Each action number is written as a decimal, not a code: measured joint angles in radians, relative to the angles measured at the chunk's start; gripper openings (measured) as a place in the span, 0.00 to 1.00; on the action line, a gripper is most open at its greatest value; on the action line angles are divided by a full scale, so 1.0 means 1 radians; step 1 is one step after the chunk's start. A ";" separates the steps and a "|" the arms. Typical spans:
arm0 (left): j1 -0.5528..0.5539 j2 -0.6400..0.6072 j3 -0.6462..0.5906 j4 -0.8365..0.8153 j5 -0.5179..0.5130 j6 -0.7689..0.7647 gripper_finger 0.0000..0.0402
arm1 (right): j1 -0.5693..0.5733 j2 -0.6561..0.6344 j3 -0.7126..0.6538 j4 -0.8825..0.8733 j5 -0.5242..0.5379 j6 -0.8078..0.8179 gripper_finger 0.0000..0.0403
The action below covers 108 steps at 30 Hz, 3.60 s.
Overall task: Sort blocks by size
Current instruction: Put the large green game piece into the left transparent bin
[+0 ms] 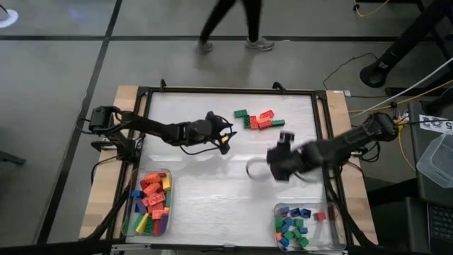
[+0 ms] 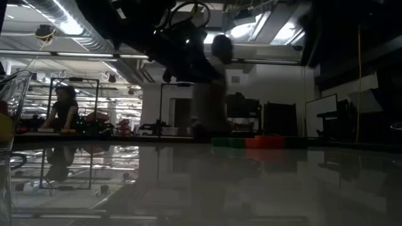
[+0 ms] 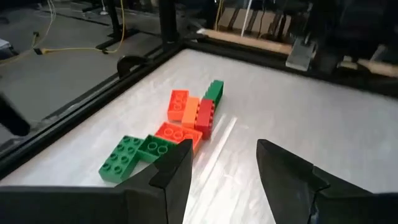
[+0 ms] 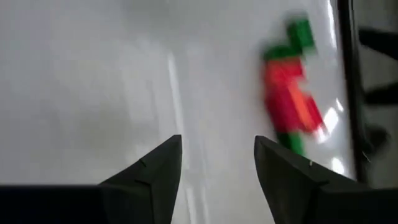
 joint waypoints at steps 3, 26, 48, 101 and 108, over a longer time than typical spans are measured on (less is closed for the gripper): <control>-0.009 0.000 0.000 -0.016 0.000 0.016 0.41 | -0.162 0.000 -0.009 -0.080 -0.032 -0.084 0.49; -0.041 0.000 0.000 -0.058 0.000 0.064 0.41 | -0.919 0.045 -0.265 0.308 -0.382 -0.708 0.49; -0.041 0.000 0.000 -0.057 0.000 0.062 0.41 | -0.933 0.224 -0.264 0.436 -0.240 -0.806 0.31; -0.173 -0.199 -0.001 -0.406 0.004 -0.026 0.41 | -0.388 0.223 0.066 0.646 -0.464 -0.677 0.18; -0.211 -0.199 -0.001 -0.395 0.003 0.042 0.41 | -0.297 0.223 0.066 0.716 -0.361 -0.676 0.18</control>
